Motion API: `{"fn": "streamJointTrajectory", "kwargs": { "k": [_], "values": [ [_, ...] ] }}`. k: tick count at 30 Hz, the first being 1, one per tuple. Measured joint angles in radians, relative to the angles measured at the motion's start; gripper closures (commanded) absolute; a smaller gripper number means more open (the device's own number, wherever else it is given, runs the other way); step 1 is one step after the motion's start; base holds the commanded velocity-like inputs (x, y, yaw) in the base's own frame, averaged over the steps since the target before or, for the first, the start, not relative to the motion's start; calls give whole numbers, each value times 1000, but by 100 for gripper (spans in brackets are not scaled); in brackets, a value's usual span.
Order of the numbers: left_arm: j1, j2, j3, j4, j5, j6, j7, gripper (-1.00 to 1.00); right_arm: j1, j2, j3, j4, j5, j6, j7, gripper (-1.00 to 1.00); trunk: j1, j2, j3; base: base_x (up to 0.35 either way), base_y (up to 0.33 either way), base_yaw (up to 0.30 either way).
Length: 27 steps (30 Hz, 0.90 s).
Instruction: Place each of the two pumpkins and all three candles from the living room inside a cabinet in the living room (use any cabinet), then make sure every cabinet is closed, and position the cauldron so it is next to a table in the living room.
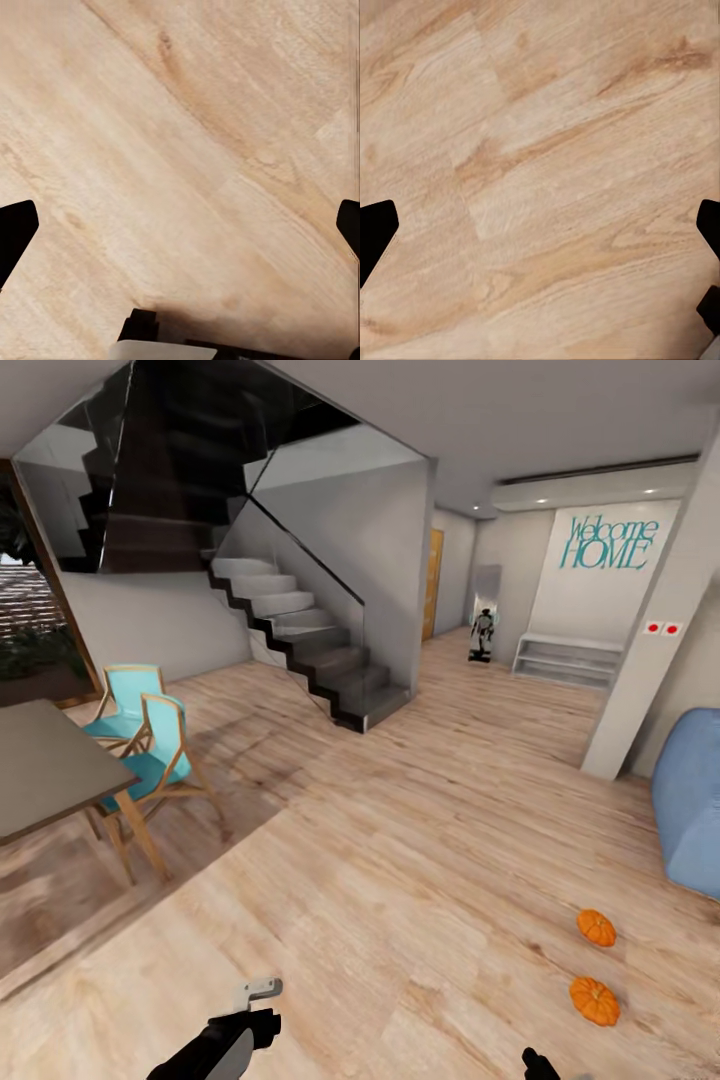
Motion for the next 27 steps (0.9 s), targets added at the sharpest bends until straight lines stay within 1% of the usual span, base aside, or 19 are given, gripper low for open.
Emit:
{"fn": "streamJointTrajectory", "kwargs": {
  "k": [15, 27],
  "values": [
    [0, 0, 0, 0, -1, 0, -1, -100, 0, -1, -1, 5, -2, -2, -1, -100, 0, 0, -9, 332, -4, -255],
    [0, 0, 0, 0, -1, 0, 0, -100, 0, -1, -1, 6, -3, -2, -3, -100, 0, 0, -17, 289, -189, -255]
  ]
}}
